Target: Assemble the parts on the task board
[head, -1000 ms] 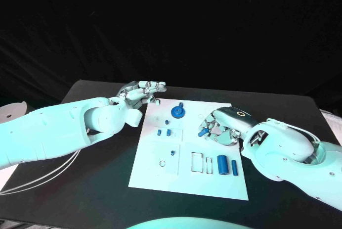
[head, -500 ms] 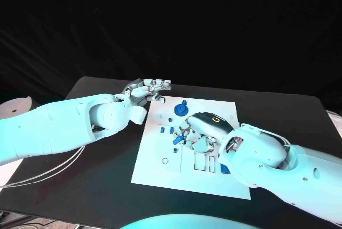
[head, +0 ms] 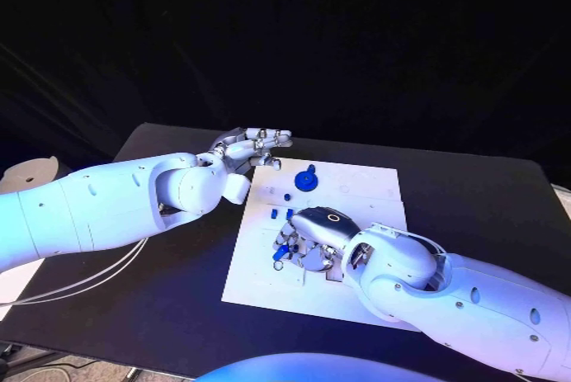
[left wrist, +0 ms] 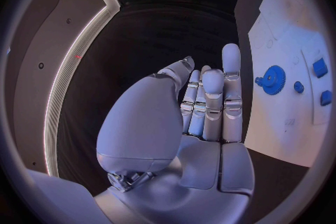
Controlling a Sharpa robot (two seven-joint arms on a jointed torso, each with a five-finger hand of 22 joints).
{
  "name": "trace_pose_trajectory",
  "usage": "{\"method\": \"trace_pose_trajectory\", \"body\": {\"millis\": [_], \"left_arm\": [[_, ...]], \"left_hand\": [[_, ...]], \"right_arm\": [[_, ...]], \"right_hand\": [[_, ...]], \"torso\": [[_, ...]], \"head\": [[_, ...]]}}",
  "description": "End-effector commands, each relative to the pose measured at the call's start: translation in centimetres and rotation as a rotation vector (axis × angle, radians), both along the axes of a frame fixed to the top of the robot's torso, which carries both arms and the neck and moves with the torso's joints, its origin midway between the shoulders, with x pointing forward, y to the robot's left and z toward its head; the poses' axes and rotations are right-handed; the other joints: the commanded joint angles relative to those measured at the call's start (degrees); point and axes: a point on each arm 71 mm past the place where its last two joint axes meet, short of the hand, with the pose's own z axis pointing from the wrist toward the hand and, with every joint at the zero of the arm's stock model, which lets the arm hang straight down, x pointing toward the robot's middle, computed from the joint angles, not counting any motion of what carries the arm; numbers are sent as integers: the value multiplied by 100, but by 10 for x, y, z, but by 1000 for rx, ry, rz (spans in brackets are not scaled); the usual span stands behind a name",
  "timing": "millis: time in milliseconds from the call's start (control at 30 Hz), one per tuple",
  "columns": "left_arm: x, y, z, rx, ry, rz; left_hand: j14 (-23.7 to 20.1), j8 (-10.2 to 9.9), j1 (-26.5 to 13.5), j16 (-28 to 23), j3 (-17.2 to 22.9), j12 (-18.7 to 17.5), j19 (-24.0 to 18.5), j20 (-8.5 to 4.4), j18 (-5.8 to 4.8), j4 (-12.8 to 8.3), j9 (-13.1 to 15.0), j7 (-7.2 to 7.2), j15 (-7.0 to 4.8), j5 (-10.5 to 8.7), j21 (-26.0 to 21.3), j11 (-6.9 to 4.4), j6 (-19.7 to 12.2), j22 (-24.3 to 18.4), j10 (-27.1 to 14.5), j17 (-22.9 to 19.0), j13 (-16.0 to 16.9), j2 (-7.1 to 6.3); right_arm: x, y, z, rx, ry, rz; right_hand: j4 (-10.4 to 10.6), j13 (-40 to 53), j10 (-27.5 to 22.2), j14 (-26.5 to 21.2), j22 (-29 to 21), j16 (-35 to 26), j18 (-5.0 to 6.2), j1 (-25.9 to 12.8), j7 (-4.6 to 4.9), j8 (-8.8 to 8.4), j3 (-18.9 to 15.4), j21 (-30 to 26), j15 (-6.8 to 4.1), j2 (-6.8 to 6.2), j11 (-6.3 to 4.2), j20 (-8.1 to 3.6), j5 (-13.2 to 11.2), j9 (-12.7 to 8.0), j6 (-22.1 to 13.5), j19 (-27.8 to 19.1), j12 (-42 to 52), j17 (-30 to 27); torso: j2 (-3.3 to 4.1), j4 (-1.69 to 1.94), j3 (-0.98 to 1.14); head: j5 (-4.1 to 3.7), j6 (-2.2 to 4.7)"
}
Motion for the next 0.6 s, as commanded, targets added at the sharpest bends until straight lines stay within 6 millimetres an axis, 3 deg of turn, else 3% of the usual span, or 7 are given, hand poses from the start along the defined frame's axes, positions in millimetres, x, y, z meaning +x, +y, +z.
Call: {"method": "trace_pose_trajectory", "body": {"millis": [33,600], "left_arm": [[0,-3,1,-10,-8,-21],[0,-3,1,-9,-7,-21]], "left_hand": [[-44,36,-21,-30,36,14,-28,-4,56,10,-4,11,-6,17,-29,-14,-34,-5,-45,-5,-4,-22],[-44,36,-21,-30,36,14,-28,-4,56,10,-4,11,-6,17,-29,-14,-34,-5,-45,-5,-4,-22]], "right_arm": [[-3,4,-6,-33,5,44],[-3,0,-15,-92,14,38]], "right_hand": [[-9,-5,-43,273,-4,10,23,-45,38,-8,28,-18,-1,15,-1,-23,27,102,3,-30,-38,-3],[-18,-6,-55,270,-14,7,24,-53,49,-20,30,-25,6,13,8,-19,27,102,-12,-36,-61,-10]], "torso": [[4,0,7],[4,-5,9]], "head": [[19,-17],[27,-40]]}}
